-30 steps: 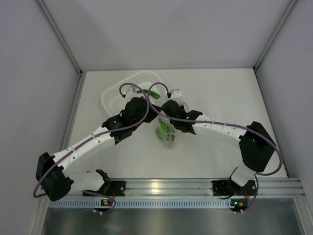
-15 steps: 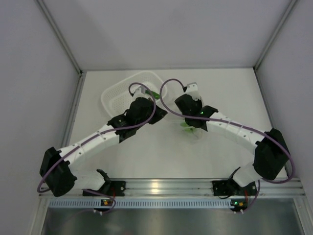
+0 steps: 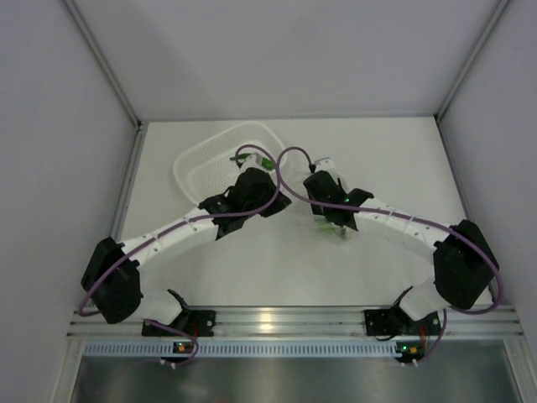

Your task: Open the zip-top bag and remove the fake food

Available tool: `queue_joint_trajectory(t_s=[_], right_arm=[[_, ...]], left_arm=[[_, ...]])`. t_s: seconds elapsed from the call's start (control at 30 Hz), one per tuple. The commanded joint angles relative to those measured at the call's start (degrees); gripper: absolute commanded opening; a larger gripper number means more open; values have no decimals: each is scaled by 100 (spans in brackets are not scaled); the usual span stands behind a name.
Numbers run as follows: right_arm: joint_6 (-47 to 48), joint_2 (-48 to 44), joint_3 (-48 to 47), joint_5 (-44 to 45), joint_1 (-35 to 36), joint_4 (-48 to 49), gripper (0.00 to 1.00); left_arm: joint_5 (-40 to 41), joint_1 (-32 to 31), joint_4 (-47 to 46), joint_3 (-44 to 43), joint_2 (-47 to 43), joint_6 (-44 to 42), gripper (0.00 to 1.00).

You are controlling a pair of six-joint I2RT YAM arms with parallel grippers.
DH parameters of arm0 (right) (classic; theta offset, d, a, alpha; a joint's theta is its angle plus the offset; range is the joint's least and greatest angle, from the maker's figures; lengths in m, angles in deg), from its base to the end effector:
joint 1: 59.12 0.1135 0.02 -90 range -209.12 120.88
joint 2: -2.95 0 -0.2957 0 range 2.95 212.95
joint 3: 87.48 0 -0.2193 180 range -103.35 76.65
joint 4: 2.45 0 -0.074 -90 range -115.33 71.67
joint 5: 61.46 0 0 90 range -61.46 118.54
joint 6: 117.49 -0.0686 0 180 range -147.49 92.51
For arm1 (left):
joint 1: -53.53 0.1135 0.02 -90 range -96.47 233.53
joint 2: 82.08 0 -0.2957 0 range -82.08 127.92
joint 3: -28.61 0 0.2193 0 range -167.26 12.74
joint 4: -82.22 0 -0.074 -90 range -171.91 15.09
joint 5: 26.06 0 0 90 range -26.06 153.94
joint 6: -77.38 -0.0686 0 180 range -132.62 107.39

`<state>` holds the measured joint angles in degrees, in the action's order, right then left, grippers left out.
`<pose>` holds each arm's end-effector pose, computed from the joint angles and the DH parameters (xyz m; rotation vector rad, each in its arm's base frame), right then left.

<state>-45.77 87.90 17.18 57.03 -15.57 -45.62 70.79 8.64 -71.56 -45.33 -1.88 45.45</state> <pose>0.2338 0.1771 0.2645 -0.3166 2.3270 -0.1048 0.2237 -0.2113 0.3047 -0.3357 2.2539 -0.8931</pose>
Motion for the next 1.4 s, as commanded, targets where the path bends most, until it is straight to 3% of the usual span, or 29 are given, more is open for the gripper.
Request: queue_joint_trajectory(t_s=[0.0, 0.03, 0.23, 0.33, 0.4, 0.6, 0.7, 0.9, 1.37], right_arm=[[-245, 118, 163, -300, -223, 101, 48], [-255, 145, 189, -318, -259, 110, 55], [-290, 329, 242, -440, -365, 119, 72], [-334, 478, 295, -546, -435, 154, 74], [-351, 566, 321, -581, -470, 136, 83], [-404, 803, 435, -687, -488, 136, 92], [-448, 857, 471, -687, -488, 110, 90], [-439, 331, 436, -845, -470, 162, 62], [-220, -426, -381, -1310, 206, -136, 59]], left_arm=[[-43, 23, -200, -319, -75, -216, 0], [-96, 23, -200, -372, -49, -234, 0], [-281, 23, -200, -495, 118, -260, 0], [-263, 23, -200, -504, 110, -278, 0], [-237, 23, -200, -513, 110, -287, 0], [-219, 23, -200, -548, 136, -296, 0], [-219, 23, -200, -557, 162, -296, 0], [-184, 23, -200, -557, 171, -383, 0], [-333, 23, 168, -969, 259, -1489, 0]])
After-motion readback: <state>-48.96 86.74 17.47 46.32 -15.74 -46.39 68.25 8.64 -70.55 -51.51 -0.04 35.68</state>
